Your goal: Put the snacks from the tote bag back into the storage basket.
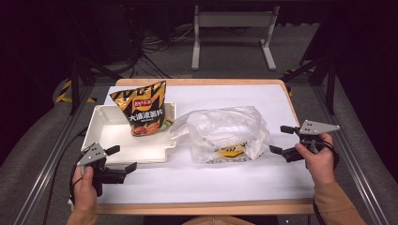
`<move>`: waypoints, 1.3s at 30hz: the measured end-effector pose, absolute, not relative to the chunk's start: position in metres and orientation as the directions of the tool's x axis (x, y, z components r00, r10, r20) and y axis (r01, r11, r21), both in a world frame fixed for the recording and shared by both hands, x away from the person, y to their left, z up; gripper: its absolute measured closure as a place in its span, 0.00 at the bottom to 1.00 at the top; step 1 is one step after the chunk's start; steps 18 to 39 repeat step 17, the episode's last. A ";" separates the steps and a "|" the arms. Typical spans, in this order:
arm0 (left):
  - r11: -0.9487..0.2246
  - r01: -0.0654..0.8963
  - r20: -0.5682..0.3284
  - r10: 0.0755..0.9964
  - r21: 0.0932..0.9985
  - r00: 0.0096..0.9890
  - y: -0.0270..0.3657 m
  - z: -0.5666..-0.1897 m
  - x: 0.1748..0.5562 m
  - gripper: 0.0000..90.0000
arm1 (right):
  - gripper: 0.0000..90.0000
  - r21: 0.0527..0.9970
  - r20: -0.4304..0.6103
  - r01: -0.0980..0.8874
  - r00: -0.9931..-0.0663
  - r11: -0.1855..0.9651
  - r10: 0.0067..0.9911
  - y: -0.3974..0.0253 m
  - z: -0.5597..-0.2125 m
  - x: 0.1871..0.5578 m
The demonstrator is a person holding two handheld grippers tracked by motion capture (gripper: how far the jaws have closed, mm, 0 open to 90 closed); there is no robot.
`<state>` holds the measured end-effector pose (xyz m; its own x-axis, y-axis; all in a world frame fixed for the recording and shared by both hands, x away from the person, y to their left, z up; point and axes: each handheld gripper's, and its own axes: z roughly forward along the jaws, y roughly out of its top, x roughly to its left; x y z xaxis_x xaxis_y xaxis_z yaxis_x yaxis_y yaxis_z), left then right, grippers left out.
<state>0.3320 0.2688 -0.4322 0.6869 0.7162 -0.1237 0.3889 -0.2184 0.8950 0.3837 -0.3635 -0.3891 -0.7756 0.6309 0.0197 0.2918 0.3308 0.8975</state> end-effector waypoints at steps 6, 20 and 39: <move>-0.219 0.375 -0.117 0.710 0.901 0.694 0.270 -0.441 0.333 0.03 | 0.05 0.915 0.035 0.281 -0.768 0.288 0.640 -0.367 -0.396 0.385; -0.195 0.363 -0.124 0.710 0.911 0.693 0.274 -0.443 0.332 0.03 | 0.05 0.914 0.052 0.296 -0.764 0.278 0.643 -0.367 -0.402 0.388; -0.195 0.363 -0.124 0.710 0.911 0.693 0.274 -0.443 0.332 0.03 | 0.05 0.914 0.052 0.296 -0.764 0.278 0.643 -0.367 -0.402 0.388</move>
